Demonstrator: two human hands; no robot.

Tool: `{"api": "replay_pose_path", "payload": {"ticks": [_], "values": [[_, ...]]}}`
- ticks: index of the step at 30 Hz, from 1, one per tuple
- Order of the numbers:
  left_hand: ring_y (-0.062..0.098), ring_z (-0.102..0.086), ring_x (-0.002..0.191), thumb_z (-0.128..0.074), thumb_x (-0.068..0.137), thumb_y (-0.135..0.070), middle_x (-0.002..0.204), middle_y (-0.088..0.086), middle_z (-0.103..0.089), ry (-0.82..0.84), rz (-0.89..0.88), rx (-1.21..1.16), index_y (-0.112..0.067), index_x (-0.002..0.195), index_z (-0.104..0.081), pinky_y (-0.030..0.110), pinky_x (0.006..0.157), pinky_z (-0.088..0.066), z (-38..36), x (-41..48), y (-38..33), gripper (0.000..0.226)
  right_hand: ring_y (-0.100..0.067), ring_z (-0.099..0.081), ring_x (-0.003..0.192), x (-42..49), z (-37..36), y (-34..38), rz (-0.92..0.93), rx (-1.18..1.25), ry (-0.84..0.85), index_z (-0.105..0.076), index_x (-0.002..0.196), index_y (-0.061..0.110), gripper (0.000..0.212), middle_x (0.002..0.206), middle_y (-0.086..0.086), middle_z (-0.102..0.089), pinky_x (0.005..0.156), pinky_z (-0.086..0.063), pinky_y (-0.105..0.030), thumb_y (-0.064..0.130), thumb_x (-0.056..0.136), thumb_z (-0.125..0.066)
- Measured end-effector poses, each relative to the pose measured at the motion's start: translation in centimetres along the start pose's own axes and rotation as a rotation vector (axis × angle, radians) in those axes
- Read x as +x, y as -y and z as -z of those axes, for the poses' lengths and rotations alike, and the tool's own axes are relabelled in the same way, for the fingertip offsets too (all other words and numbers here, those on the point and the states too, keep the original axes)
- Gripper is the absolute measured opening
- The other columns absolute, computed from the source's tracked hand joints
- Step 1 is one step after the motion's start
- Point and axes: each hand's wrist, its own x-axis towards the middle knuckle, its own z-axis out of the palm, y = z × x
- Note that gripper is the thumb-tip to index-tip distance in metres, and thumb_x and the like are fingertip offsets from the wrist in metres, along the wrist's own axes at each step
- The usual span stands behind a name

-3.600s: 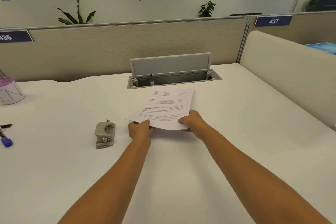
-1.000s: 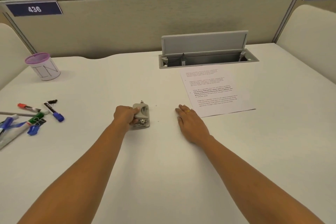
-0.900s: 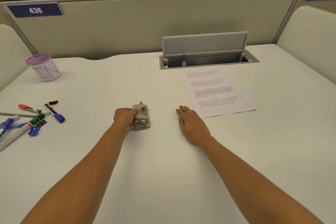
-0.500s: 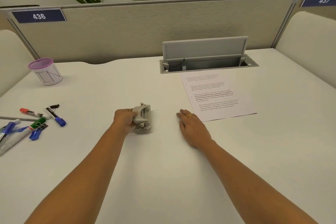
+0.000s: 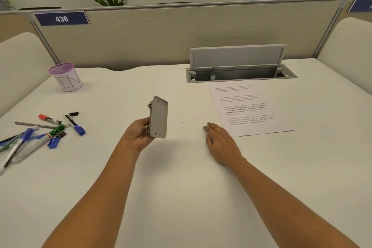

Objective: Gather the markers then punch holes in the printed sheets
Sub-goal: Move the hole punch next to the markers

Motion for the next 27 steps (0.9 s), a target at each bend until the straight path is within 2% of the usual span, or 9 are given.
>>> {"api": "replay_pose_path", "payload": {"ticks": [2, 5, 7, 10, 11, 13, 15, 18, 27], "values": [[0.011, -0.062, 0.043, -0.036, 0.098, -0.009, 0.056, 0.006, -0.064, -0.048, -0.070, 0.081, -0.003, 0.082, -0.058, 0.022, 0.043, -0.054, 0.6, 0.2, -0.5, 0.028, -0.012, -0.023, 0.143, 0.0, 0.0, 0.1, 0.001, -0.004, -0.001, -0.038, 0.141, 0.015, 0.043, 0.153, -0.001, -0.030, 0.117, -0.014, -0.026, 0.020, 0.099, -0.032], [0.011, -0.050, 0.054, -0.037, 0.099, -0.010, 0.070, 0.004, -0.050, -0.166, -0.177, 0.206, -0.007, 0.082, -0.055, 0.018, 0.040, -0.046, 1.8, 0.6, -1.5, 0.025, -0.012, -0.023, 0.143, 0.0, 0.0, 0.0, -0.002, -0.001, 0.007, -0.037, 0.142, 0.014, 0.043, 0.153, -0.002, -0.030, 0.118, -0.014, -0.027, 0.019, 0.099, -0.032], [0.014, -0.047, 0.062, -0.039, 0.097, -0.006, 0.076, 0.006, -0.050, -0.297, -0.243, 0.274, -0.007, 0.076, -0.054, 0.028, 0.049, -0.046, 2.8, 0.7, -2.5, 0.026, -0.012, -0.023, 0.144, 0.0, -0.1, 0.0, -0.006, -0.004, 0.012, -0.037, 0.142, 0.015, 0.043, 0.154, -0.001, -0.030, 0.118, -0.014, -0.027, 0.019, 0.099, -0.031], [0.021, -0.050, 0.064, -0.044, 0.092, -0.001, 0.090, 0.013, -0.055, -0.577, -0.311, 0.402, -0.007, 0.073, -0.056, 0.033, 0.059, -0.043, 5.4, 1.9, -4.7, 0.023, -0.012, -0.024, 0.143, 0.2, -0.2, 0.1, -0.018, 0.005, 0.002, -0.039, 0.141, 0.015, 0.043, 0.153, -0.001, -0.031, 0.118, -0.016, -0.027, 0.019, 0.099, -0.033], [0.024, -0.052, 0.069, -0.045, 0.092, -0.003, 0.097, 0.015, -0.055, -0.674, -0.329, 0.463, -0.004, 0.083, -0.061, 0.034, 0.062, -0.045, 6.3, 2.3, -5.3, 0.018, -0.012, -0.025, 0.143, 0.2, -0.2, 0.1, -0.020, 0.006, -0.003, -0.040, 0.141, 0.015, 0.043, 0.153, -0.001, -0.032, 0.117, -0.017, -0.027, 0.019, 0.098, -0.034], [0.031, -0.058, 0.089, -0.044, 0.094, -0.007, 0.113, 0.020, -0.058, -0.798, -0.374, 0.605, 0.000, 0.113, -0.061, 0.037, 0.075, -0.047, 7.6, 2.8, -6.2, 0.026, -0.012, -0.026, 0.142, 0.1, -0.1, 0.2, -0.028, -0.003, -0.008, -0.040, 0.140, 0.016, 0.043, 0.152, 0.000, -0.032, 0.116, -0.017, -0.026, 0.019, 0.098, -0.034], [0.037, -0.057, 0.108, -0.043, 0.096, -0.010, 0.124, 0.022, -0.057, -0.838, -0.396, 0.751, 0.003, 0.122, -0.055, 0.040, 0.088, -0.047, 8.3, 3.1, -7.0, 0.032, -0.012, -0.026, 0.142, 0.1, -0.1, 0.3, -0.038, -0.008, -0.008, -0.040, 0.140, 0.017, 0.043, 0.152, 0.001, -0.032, 0.115, -0.018, -0.025, 0.019, 0.098, -0.035], [0.040, -0.054, 0.115, -0.042, 0.096, -0.011, 0.125, 0.027, -0.055, -0.855, -0.414, 0.892, 0.009, 0.121, -0.053, 0.044, 0.096, -0.046, 9.4, 3.3, -8.0, 0.034, -0.012, -0.027, 0.142, 0.0, 0.0, 0.4, -0.047, -0.010, -0.006, -0.040, 0.140, 0.017, 0.043, 0.152, 0.001, -0.032, 0.115, -0.018, -0.025, 0.019, 0.098, -0.035], [0.042, -0.052, 0.116, -0.043, 0.096, -0.012, 0.126, 0.031, -0.053, -0.952, -0.415, 1.160, 0.011, 0.122, -0.049, 0.047, 0.095, -0.045, 11.8, 3.1, -10.9, 0.036, -0.015, -0.034, 0.138, 0.2, -0.4, 1.1, -0.097, -0.032, -0.054, -0.047, 0.136, 0.014, 0.040, 0.148, -0.001, -0.040, 0.113, -0.023, -0.026, 0.016, 0.097, -0.039]]}}
